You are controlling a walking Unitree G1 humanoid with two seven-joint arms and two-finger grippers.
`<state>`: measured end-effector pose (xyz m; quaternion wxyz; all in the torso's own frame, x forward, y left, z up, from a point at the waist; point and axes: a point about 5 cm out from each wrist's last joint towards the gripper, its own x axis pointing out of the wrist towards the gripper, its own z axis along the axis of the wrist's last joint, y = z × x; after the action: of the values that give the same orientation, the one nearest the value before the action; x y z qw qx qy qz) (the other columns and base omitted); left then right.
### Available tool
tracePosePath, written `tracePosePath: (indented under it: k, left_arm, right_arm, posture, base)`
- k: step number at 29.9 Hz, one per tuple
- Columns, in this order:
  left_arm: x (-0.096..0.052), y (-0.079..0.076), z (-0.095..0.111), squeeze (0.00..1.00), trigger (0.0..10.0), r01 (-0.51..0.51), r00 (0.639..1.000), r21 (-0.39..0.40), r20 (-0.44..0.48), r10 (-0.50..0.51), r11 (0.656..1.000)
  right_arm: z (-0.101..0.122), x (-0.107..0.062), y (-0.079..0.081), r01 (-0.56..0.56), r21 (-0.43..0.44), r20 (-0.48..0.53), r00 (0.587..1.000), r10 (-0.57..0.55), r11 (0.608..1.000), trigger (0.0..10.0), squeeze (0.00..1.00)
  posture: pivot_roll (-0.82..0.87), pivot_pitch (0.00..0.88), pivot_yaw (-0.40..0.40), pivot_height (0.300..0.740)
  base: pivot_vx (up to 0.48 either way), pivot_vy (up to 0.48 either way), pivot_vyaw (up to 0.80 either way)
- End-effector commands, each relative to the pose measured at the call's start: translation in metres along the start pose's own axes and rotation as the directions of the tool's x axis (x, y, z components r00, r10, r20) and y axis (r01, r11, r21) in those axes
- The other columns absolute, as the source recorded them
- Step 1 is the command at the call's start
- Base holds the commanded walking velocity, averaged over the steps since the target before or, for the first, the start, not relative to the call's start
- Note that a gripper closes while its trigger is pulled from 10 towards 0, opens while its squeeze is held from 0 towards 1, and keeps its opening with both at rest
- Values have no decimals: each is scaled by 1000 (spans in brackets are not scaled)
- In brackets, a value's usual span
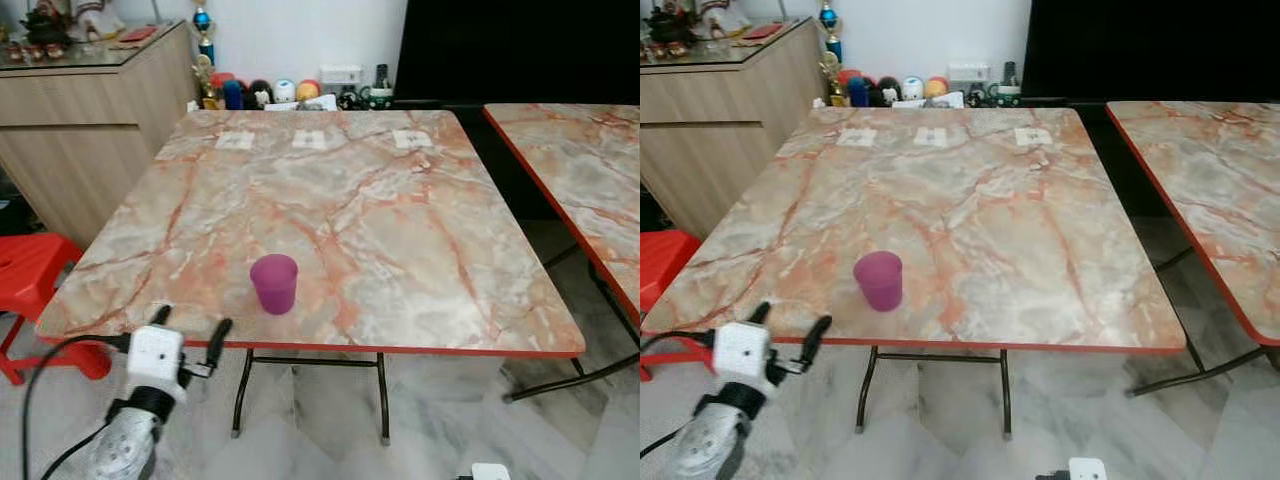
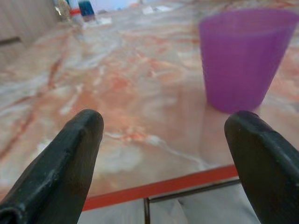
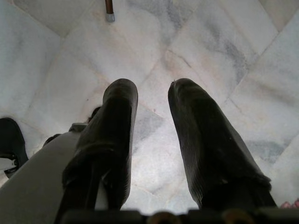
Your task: Setting the table
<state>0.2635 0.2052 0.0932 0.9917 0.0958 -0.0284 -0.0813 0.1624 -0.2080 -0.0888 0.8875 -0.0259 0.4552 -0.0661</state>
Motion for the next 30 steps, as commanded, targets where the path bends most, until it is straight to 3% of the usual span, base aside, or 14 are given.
tracePosePath:
  k: [1,6,10,30]
  left_arm:
    - [13,-2,-2,0,10000,18,999,-15,-33,-19,1000]
    - [32,-7,-2,0,10000,18,999,-85,-36,-21,996]
    - [40,-14,-1,0,10000,42,998,-92,-32,-45,995]
    - [65,-35,-2,0,10000,97,994,-136,-37,-103,986]
  right_arm:
    - [-1,0,2,-2,-1,-4,1000,2,1000,10000,0]
    - [-2,0,2,-1,1,-6,1000,1,1000,10000,0]
    - [-3,-1,2,4,7,-5,1000,-4,1000,10000,0]
    - [-7,-2,2,15,13,-10,1000,-14,1000,10000,0]
  posture:
    - [60,58,-9,740]
    - [46,65,-5,740]
    - [36,70,-1,740]
    - [11,93,10,740]
  base:
    - [0,0,0]
    - [0,0,0]
    - [0,0,0]
    - [0,0,0]
